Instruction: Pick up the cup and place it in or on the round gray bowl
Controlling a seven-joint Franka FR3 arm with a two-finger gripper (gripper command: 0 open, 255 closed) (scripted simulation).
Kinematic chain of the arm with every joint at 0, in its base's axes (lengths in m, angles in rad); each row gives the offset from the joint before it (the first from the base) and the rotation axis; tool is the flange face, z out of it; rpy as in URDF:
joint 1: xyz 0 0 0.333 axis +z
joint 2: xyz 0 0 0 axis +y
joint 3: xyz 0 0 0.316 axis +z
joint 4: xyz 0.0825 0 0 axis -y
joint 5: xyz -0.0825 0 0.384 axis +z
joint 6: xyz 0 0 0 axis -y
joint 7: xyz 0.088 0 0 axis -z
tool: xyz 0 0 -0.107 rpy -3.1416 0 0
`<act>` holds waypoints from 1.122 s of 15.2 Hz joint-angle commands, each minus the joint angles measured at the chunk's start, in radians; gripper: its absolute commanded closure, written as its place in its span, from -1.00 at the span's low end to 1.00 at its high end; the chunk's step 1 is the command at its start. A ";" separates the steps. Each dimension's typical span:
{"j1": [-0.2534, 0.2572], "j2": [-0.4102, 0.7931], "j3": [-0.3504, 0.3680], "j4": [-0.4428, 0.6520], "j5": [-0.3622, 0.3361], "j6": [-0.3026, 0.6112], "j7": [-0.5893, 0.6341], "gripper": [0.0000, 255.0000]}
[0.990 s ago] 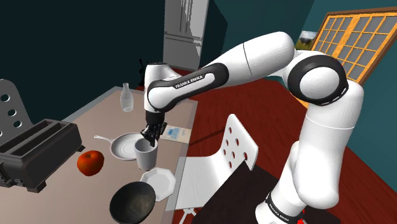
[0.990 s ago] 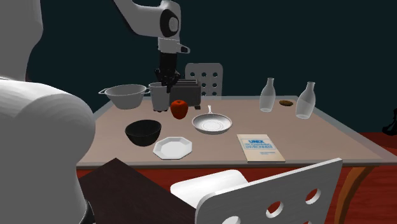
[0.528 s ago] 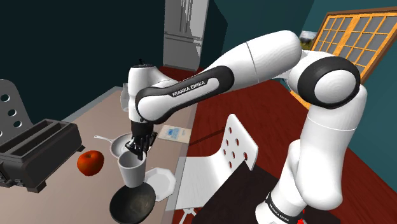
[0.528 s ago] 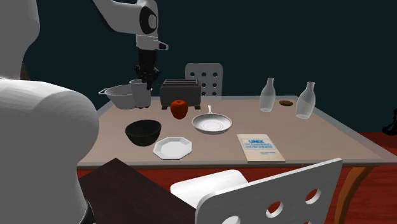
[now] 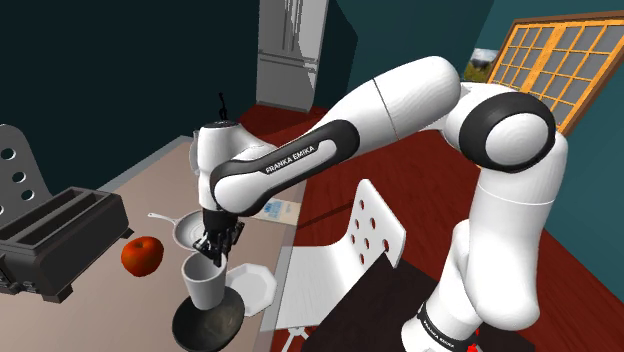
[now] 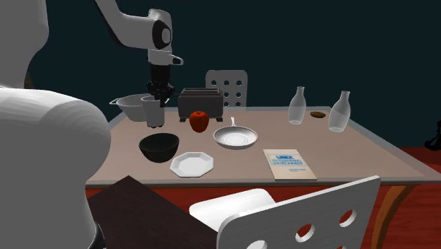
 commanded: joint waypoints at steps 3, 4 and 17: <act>0.000 0.029 -0.001 -0.016 -0.001 0.045 -0.005 1.00; 0.001 0.036 -0.001 -0.020 -0.002 0.057 -0.005 1.00; 0.005 0.130 -0.004 -0.048 -0.006 0.178 -0.013 1.00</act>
